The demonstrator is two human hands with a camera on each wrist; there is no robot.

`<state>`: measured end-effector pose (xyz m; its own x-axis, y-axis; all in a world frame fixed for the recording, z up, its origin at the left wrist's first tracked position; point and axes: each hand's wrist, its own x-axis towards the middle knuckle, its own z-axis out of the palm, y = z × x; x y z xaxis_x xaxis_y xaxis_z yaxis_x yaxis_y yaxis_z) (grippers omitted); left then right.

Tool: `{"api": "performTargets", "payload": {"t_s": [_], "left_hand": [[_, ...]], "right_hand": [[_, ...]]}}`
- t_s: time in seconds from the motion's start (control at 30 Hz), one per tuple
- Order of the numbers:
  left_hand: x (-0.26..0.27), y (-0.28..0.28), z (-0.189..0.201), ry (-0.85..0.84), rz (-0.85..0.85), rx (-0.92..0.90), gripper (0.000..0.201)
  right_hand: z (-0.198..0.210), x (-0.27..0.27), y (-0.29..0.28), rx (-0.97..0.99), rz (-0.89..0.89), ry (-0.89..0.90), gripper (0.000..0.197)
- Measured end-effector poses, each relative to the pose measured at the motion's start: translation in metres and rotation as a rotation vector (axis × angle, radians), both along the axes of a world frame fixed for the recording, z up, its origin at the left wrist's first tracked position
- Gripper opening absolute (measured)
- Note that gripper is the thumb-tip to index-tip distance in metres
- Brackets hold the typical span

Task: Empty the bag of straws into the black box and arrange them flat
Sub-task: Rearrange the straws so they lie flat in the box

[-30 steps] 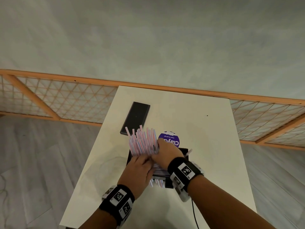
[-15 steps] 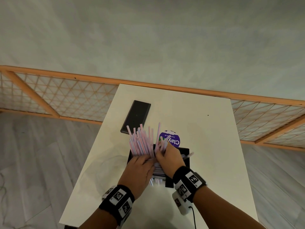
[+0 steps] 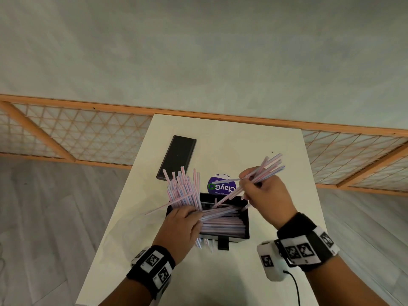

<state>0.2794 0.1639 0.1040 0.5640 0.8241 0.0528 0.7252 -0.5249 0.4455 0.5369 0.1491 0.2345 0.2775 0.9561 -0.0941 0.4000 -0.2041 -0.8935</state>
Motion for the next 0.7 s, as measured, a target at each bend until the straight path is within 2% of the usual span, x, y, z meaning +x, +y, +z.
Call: {"api": "performTargets", "payload": {"t_s": [0.17,0.27,0.4,0.57,0.63,0.7], "left_hand": [[0.0,0.002,0.005,-0.019,-0.019,0.021,0.036],[0.002,0.001,0.016,-0.044,-0.033,0.056,0.034],[0.01,-0.009,0.043,-0.11,0.037,0.023,0.048],[0.022,-0.027,0.076,-0.34,0.148,-0.24,0.089],[0.028,-0.032,0.079,-0.455,0.203,-0.385,0.097],[0.036,-0.033,0.082,-0.566,0.302,-0.532,0.098]], "right_hand": [[0.019,0.017,-0.01,-0.004,-0.042,0.17,0.011],[0.025,0.022,-0.015,0.014,-0.056,0.189,0.01],[0.025,0.02,-0.018,0.07,-0.11,0.28,0.008],[0.016,0.002,-0.019,0.108,-0.195,0.541,0.007],[0.015,-0.008,-0.019,0.111,-0.207,0.689,0.007],[0.016,-0.015,-0.02,0.109,-0.194,0.795,0.008]]}}
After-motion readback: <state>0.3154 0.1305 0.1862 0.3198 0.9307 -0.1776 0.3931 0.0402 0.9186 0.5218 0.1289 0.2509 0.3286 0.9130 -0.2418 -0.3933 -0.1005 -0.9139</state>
